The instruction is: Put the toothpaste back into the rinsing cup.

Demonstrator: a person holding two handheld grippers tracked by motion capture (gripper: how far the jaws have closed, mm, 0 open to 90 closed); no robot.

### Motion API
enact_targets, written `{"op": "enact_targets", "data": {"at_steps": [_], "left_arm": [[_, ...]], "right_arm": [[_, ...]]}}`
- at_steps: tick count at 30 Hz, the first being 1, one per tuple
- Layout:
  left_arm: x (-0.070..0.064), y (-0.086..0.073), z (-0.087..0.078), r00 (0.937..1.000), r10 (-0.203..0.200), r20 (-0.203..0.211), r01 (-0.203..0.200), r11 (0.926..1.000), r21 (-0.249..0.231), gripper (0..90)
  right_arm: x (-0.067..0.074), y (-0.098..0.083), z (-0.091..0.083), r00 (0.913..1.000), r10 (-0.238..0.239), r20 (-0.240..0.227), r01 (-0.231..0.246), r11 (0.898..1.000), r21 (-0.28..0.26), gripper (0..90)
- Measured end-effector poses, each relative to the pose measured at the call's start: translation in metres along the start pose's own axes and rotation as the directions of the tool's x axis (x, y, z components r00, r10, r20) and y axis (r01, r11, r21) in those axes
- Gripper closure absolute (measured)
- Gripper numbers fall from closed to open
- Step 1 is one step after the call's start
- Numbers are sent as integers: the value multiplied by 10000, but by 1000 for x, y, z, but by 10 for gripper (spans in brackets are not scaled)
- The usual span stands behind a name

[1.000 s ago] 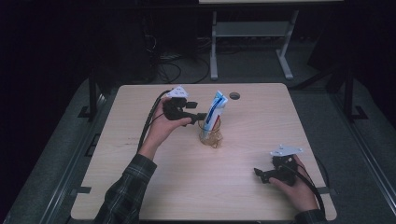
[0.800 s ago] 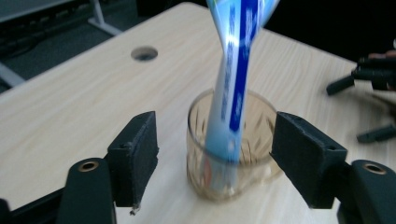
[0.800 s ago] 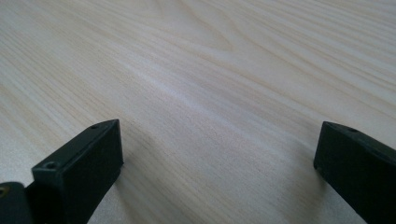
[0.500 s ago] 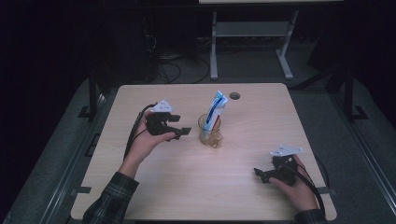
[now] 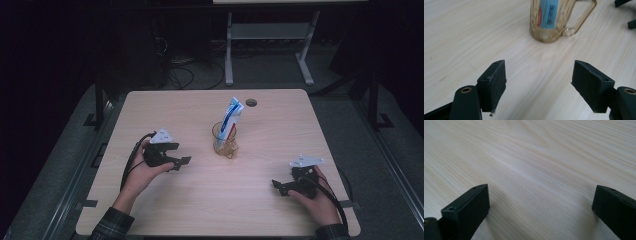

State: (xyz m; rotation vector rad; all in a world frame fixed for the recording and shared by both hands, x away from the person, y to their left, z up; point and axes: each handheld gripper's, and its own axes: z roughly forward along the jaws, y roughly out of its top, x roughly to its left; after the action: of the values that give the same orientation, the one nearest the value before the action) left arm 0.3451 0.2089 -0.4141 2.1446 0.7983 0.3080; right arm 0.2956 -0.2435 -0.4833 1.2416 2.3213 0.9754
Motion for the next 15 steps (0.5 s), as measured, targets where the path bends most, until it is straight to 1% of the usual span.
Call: {"op": "enact_targets", "data": {"at_steps": [6,8,10,15], "left_arm": [[-2,-22,-11,9996,13,-276,-10,9999,104,262],[-3,-31,-15,9989,36,-475,-28,9999,167,261],[-3,-40,-19,9985,-42,-546,53,9998,188,255],[-2,-56,-24,9965,-261,-788,282,9993,260,236]], "right_arm": [[0,0,0,10000,-8,1,8,10000,-5,7],[0,0,0,10000,-6,3,6,10000,0,7],[0,0,0,10000,-7,2,7,10000,-4,7],[0,0,0,10000,-9,2,9,10000,-4,7]]}}
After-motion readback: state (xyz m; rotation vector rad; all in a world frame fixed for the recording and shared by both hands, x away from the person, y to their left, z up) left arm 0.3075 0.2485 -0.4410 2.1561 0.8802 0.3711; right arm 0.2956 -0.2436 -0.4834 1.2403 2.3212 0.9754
